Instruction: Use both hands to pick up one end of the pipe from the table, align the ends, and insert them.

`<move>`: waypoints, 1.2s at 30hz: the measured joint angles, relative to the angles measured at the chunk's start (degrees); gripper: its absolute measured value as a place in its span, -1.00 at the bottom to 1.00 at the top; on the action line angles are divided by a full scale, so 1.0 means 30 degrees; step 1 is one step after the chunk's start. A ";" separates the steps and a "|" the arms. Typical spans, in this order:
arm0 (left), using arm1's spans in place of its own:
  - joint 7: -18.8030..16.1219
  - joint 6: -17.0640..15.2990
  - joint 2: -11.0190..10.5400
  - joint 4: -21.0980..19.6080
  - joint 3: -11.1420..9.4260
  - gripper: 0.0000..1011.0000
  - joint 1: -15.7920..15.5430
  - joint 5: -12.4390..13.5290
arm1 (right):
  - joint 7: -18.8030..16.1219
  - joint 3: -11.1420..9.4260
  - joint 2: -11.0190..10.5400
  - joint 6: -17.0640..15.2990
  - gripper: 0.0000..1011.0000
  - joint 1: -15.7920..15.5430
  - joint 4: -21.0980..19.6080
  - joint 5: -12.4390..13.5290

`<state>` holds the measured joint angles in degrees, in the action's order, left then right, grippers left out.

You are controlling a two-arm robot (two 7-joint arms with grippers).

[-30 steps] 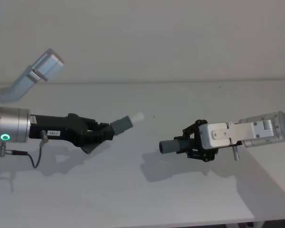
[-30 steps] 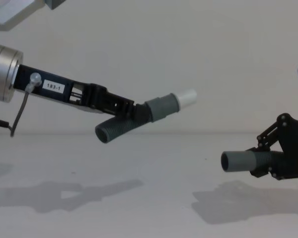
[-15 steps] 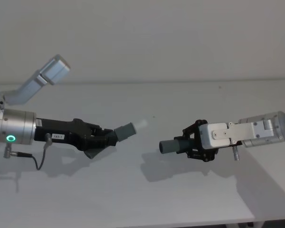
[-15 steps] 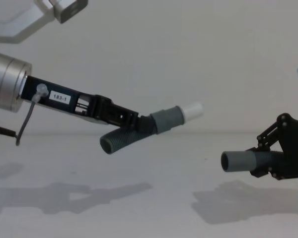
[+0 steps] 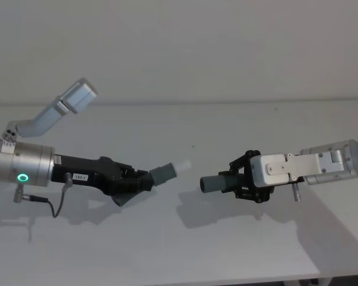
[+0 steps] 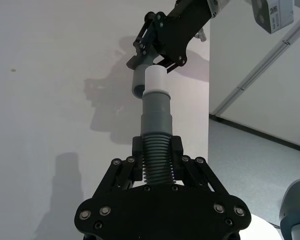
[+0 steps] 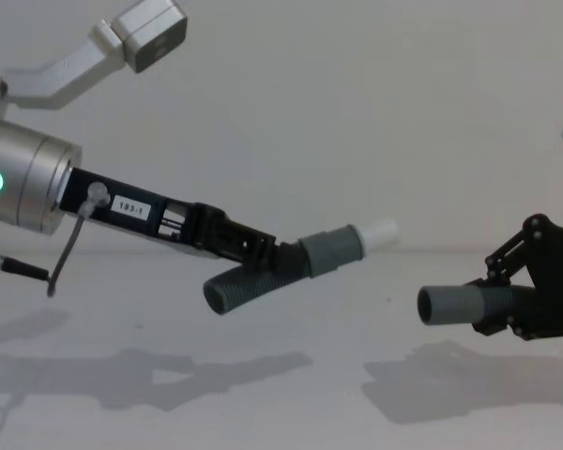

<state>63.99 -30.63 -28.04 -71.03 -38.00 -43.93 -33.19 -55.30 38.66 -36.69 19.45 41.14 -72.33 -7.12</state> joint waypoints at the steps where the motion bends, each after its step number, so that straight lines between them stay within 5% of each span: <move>1: 0.0044 0.0018 0.0036 0.0101 -0.0070 -0.43 -0.0038 -0.0003 | 0.0000 0.0000 0.0000 0.0001 -0.46 0.0001 -0.0001 0.0000; 36: -0.0108 0.0077 0.0283 0.0908 -0.1102 -0.43 -0.0097 -0.0223 | 0.0000 0.0000 0.0000 0.0001 -0.47 0.0000 -0.0001 0.0000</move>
<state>63.67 -30.40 -27.19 -68.31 -41.30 -44.23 -33.86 -55.30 38.66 -36.69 19.45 41.14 -72.33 -7.12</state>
